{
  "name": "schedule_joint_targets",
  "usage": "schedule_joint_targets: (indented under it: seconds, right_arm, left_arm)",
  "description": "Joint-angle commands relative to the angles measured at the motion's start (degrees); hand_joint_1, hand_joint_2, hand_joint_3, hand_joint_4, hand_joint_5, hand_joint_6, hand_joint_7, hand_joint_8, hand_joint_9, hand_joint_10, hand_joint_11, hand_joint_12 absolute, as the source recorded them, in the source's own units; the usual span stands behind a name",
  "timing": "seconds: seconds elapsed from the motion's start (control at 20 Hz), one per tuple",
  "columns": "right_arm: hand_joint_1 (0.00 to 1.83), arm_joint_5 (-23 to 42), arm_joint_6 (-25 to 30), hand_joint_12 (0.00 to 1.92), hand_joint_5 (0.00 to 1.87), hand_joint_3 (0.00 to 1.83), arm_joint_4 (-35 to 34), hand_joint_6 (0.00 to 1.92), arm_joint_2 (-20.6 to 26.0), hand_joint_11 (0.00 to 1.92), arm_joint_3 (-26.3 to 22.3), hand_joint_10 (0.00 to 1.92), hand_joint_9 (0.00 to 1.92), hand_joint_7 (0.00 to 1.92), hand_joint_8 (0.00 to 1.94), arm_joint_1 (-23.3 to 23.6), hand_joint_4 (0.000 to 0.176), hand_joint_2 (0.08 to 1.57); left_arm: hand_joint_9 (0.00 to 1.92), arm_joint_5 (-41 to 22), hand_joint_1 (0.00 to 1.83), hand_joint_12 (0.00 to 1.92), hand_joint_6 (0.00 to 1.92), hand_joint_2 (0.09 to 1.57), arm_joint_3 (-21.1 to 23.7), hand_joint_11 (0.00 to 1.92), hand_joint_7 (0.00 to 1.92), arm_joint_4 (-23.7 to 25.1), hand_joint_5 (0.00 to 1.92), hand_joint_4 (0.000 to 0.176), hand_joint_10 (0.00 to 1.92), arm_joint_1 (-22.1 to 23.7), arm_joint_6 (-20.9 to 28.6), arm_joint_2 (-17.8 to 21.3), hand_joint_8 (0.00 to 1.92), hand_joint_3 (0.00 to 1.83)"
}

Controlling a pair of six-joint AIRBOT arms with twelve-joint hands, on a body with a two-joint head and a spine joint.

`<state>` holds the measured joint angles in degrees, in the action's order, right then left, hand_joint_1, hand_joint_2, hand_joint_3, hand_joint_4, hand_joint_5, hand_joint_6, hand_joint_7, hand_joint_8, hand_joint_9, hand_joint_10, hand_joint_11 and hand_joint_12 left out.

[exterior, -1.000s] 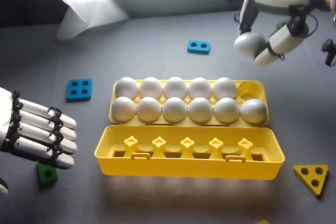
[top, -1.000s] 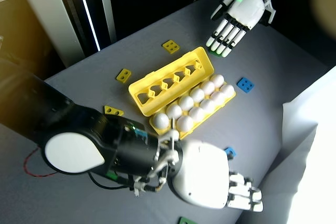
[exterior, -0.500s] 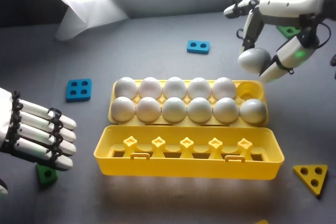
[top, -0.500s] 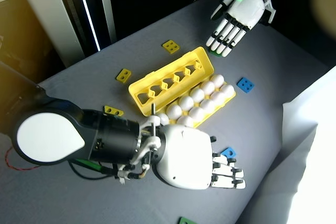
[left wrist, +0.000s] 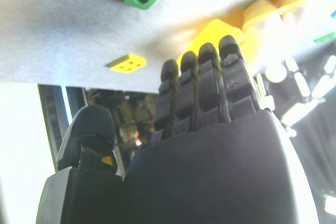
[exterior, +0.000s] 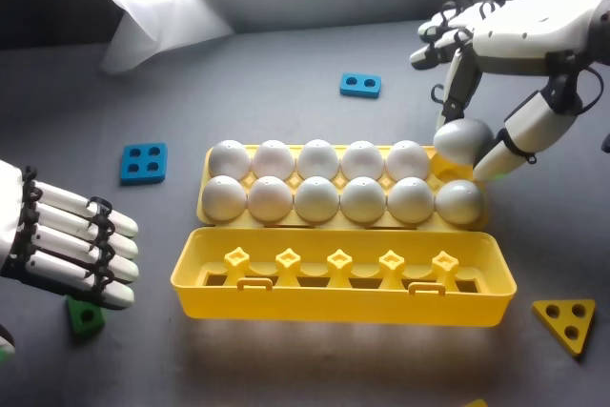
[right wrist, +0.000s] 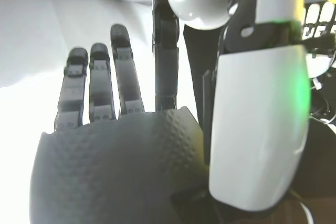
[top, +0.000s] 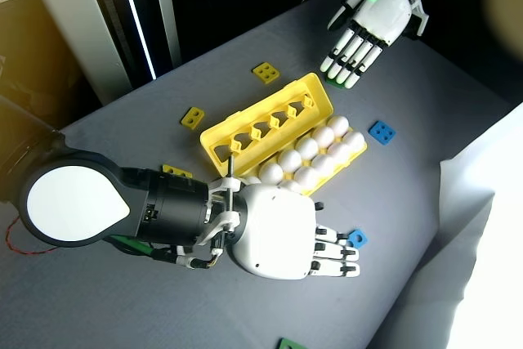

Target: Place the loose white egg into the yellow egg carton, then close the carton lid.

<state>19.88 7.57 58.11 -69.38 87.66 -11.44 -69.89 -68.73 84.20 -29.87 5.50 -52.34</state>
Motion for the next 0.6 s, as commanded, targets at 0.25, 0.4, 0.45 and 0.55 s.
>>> schedule_joint_targets:
  seconds: [0.25, 0.4, 0.45, 0.55]
  right_arm:
    - [1.12, 3.44, -1.46, 0.0, 1.45, 0.0, -2.07, 0.13, 0.63, 0.0, 0.07, 0.01, 0.06, 0.27, 0.0, 0.18, 0.176, 0.95]
    - [1.12, 3.45, -1.49, 0.0, 1.45, 0.0, -2.07, 0.13, 0.09, 0.0, 0.17, 0.01, 0.06, 0.27, 0.0, 0.22, 0.176, 0.95]
    - [1.12, 3.45, -1.49, 0.0, 1.45, 0.0, -2.08, 0.13, -0.08, 0.0, 0.17, 0.01, 0.06, 0.27, 0.0, 0.24, 0.176, 0.95]
    - [1.12, 3.45, -1.49, 0.0, 1.45, 0.0, -2.08, 0.14, -0.32, 0.0, 0.21, 0.01, 0.06, 0.27, 0.0, 0.43, 0.176, 0.95]
  left_arm:
    - [0.06, -2.96, 0.0, 0.0, 0.01, 1.44, -0.17, 0.0, 0.11, -3.7, 0.14, 0.0, 0.0, 0.42, 0.19, 0.97, 0.01, 0.0]
    - [0.07, -2.96, 0.0, 0.0, 0.0, 1.44, -0.17, 0.01, 0.12, -3.7, 0.14, 0.0, 0.01, 0.44, 0.24, 0.96, 0.01, 0.0]
    - [0.06, -2.96, 0.0, 0.01, 0.0, 1.43, -0.16, 0.01, 0.11, -3.7, 0.13, 0.0, 0.0, 0.45, 0.26, 0.96, 0.0, 0.0]
    - [0.06, -2.96, 0.0, 0.01, 0.01, 1.43, -0.16, 0.02, 0.11, -3.7, 0.14, 0.0, 0.0, 0.47, 0.27, 0.94, 0.0, 0.0]
